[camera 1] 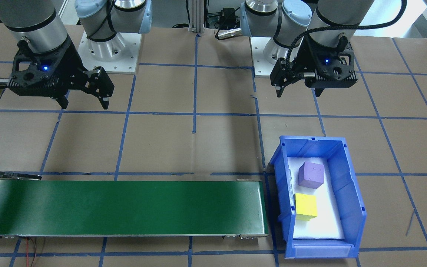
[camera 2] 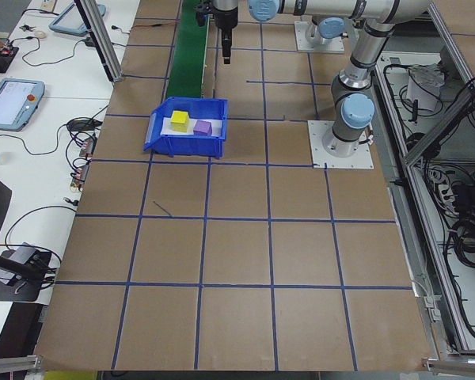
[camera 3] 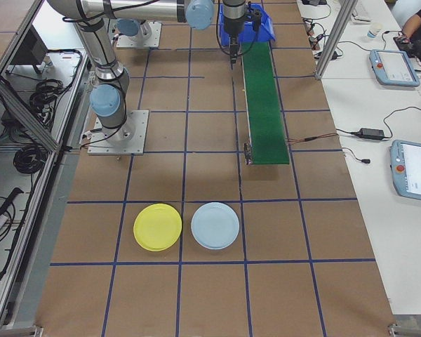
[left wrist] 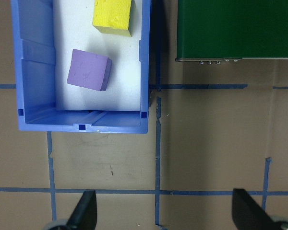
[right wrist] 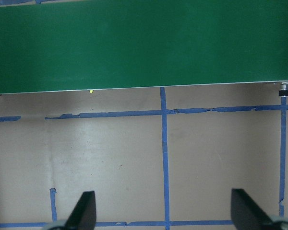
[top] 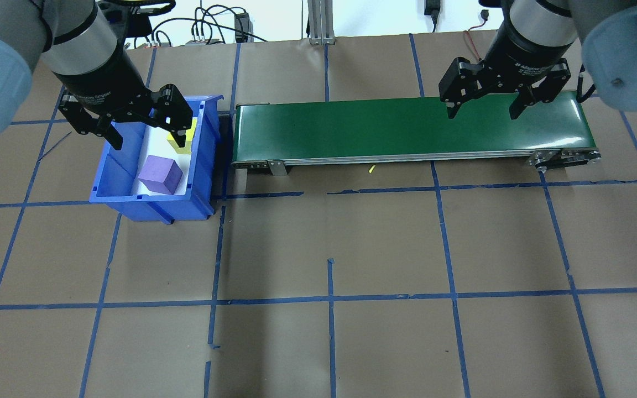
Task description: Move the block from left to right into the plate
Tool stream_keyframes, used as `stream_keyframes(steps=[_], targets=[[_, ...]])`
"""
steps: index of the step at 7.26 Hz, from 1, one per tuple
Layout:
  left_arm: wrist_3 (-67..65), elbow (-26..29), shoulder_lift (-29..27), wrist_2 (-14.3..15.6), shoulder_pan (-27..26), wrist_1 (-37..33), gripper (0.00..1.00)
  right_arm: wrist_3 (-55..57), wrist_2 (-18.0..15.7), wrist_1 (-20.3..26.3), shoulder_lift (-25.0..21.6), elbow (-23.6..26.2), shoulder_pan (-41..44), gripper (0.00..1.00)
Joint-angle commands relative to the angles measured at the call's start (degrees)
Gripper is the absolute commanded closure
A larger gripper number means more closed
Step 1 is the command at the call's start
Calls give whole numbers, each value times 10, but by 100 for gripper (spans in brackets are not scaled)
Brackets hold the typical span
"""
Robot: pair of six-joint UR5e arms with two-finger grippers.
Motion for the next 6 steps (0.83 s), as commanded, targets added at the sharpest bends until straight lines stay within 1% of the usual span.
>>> stream_keyframes(steps=[1,2,3,4,5,6], targets=[[21,-3,-2,-1,2,26,0,-1,0,1,0,2,-1,0],[26,-3,-3,-1,4,29,0,-1,0,1,0,2,-1,0],[60,-3,-16,-1,14,29,0,-1,1,1,0,2,0,0],[116,4,-50,-3,49,43,0,-1,1,1,0,3,0,0],[155,-1,-91,-8,91,108,0,-1,2,1,0,2,0,0],[177,-2,-137,-7,99,141,0,-2,2,1,0,2,0,0]])
